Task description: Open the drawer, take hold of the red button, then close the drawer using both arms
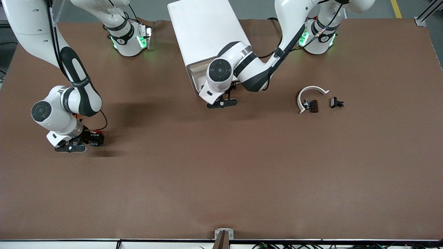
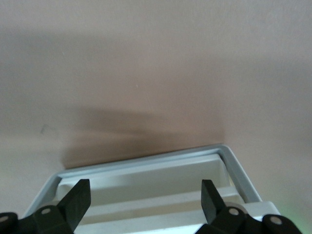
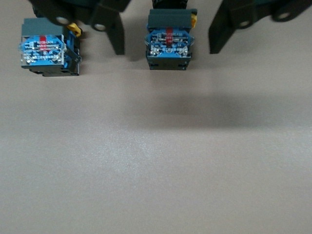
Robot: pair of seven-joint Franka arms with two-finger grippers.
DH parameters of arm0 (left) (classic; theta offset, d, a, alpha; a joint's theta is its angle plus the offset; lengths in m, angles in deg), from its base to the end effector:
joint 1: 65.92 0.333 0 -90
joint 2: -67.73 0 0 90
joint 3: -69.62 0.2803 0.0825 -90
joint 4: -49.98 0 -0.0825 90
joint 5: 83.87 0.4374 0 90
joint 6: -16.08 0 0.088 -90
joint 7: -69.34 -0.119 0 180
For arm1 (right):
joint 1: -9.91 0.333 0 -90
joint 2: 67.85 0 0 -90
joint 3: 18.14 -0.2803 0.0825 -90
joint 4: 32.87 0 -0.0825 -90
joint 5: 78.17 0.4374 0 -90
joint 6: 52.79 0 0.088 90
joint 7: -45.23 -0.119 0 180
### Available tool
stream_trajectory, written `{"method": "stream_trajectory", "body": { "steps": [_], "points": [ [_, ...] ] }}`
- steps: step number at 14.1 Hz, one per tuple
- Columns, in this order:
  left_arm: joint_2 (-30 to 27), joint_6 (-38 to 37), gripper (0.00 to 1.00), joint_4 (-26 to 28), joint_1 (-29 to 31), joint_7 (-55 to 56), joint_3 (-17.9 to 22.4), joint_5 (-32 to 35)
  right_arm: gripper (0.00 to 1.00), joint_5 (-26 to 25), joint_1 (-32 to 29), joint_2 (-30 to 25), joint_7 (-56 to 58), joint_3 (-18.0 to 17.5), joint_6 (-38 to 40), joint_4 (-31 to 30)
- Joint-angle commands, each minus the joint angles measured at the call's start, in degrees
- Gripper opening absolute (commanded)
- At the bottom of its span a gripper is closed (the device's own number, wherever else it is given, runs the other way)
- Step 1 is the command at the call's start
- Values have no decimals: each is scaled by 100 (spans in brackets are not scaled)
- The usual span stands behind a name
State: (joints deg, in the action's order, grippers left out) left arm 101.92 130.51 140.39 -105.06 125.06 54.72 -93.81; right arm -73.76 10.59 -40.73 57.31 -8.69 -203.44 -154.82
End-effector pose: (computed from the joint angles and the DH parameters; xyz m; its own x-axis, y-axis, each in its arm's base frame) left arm 0.4130 -0.5669 0.2203 0.9331 0.1346 -0.3334 0.1482 -0.9888 0.0158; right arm 0.5814 -0.0982 0.0995 0.9995 0.0110 0.0286 0.0098 -0.9991 0.0418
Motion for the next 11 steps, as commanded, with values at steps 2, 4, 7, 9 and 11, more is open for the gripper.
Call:
{"method": "stream_trajectory", "body": {
  "steps": [2, 4, 7, 9, 11],
  "points": [
    [-98, 19, 100, 117, 12, 167, -92, -428, 100, -1, -103, -391, 23, -92, 1735, 889],
    [-80, 1, 100, 152, 12, 220, -92, -631, 100, -1, -112, -454, 15, -83, 2790, 1592],
    [-62, 1, 100, 161, 12, 229, -92, -938, 100, -45, -103, -542, -396, -31, 4687, 2856],
    [-36, -8, 100, 170, -6, 237, -92, -1132, 100, -45, -60, -550, -801, -30, 5822, 3718],
    [-10, -8, 100, 188, -6, 246, -92, -1264, 100, -45, -51, -559, -847, -39, 6633, 4317]
  ]
}}
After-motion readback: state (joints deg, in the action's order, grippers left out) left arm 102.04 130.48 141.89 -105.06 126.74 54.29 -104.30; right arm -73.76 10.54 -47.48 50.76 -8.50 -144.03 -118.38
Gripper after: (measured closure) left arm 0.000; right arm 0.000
